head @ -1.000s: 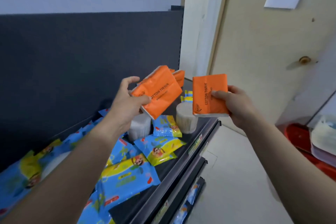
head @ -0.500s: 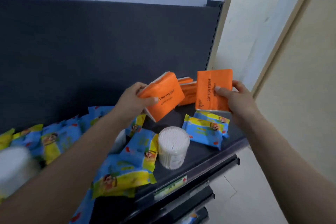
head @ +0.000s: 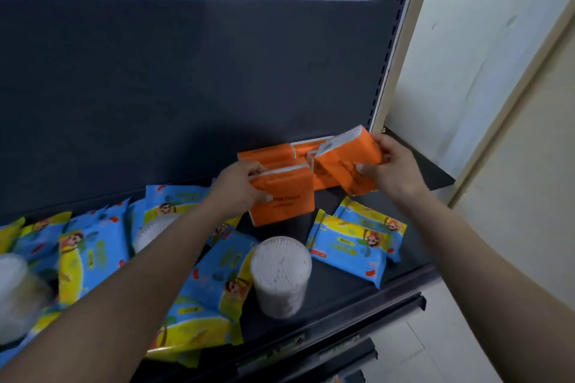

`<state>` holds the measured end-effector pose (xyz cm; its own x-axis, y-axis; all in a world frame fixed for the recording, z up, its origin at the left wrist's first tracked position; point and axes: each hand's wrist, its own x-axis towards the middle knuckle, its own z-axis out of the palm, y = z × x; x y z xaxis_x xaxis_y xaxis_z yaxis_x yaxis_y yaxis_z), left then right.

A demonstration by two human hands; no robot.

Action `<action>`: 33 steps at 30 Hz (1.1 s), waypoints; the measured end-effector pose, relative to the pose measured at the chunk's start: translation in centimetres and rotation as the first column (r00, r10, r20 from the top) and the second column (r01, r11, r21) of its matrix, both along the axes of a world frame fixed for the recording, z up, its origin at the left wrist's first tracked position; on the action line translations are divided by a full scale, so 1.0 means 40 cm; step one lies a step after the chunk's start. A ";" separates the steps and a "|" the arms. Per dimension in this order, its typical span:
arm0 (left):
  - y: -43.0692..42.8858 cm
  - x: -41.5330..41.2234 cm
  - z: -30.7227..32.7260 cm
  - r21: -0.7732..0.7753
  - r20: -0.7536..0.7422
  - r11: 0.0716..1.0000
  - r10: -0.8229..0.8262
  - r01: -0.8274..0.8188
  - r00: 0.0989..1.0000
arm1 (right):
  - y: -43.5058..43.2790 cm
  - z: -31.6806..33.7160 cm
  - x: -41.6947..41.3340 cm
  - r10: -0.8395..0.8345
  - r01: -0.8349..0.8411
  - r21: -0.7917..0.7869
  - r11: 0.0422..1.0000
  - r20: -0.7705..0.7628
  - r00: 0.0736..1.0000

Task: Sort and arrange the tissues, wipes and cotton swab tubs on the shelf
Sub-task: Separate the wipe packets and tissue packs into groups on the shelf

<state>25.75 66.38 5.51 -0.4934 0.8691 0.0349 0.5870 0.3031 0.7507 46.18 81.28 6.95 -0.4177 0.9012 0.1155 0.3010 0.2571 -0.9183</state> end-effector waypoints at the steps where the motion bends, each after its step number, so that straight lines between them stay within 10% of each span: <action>1: 0.015 0.001 -0.005 -0.014 -0.021 1.000 -0.010 0.010 1.000 | 0.010 -0.002 -0.004 -0.008 0.006 0.039 0.999 0.053 0.999; 13: 0.074 -0.013 -0.040 -0.137 -0.403 0.983 0.057 -0.122 0.913 | 0.095 -0.019 -0.070 0.018 -0.216 0.253 0.943 0.608 0.793; 33: 0.074 0.037 -0.047 -0.056 -0.300 0.959 0.250 -0.279 0.921 | 0.152 -0.044 -0.109 0.153 -0.567 0.325 0.757 0.756 0.637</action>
<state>27.25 69.36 3.65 -0.6870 0.7145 0.1326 0.6612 0.5389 0.5219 41.84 87.35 5.20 -0.8372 0.5452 0.0424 0.5258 0.8239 -0.2113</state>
